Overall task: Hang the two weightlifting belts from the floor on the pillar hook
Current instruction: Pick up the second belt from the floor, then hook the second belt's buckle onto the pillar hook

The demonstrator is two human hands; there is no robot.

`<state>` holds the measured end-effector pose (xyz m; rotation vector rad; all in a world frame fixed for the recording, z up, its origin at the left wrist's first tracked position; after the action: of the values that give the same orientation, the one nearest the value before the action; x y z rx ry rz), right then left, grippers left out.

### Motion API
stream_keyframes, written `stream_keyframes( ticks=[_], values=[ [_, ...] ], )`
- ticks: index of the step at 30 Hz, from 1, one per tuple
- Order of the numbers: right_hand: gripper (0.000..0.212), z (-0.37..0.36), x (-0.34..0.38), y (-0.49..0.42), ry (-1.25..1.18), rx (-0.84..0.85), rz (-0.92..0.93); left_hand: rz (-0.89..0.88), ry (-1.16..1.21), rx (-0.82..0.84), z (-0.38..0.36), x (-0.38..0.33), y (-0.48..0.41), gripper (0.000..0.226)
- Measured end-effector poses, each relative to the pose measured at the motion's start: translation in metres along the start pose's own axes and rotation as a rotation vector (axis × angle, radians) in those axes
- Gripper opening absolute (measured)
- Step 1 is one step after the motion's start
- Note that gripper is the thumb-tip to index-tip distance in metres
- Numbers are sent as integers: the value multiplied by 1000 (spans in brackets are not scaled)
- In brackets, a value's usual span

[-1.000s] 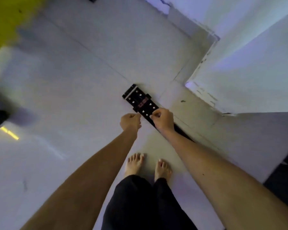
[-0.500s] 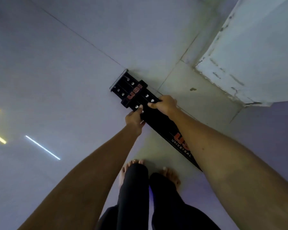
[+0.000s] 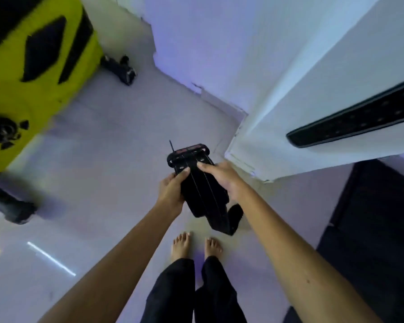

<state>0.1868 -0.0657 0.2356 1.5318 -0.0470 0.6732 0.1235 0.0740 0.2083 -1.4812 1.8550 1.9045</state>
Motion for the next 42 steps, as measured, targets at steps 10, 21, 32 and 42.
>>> stream_keyframes(
  ticks=[10,21,32,42],
  values=[
    [36,63,125,309,-288,-61,382,-552,-237,357,-112,-244,243,17],
    [40,63,186,449,-526,135,738,-915,-93,442,-136,-328,369,14],
    [36,17,110,447,-113,-128,801,-1116,39,280,-116,-351,387,26],
    [47,34,144,467,-161,41,838,-1093,-45,445,-118,-331,393,26]
  ],
)
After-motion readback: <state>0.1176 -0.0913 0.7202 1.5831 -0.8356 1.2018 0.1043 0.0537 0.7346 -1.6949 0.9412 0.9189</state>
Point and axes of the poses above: each hand's wrist, its own y-axis away from the middle knuckle, its own z-axis out of the back of the hand, x = y × z, the point moved 5 cm from there along -y, towards the middle knuckle, and after that the axes turned 11 degrees about -z, right-handed, at the moved point
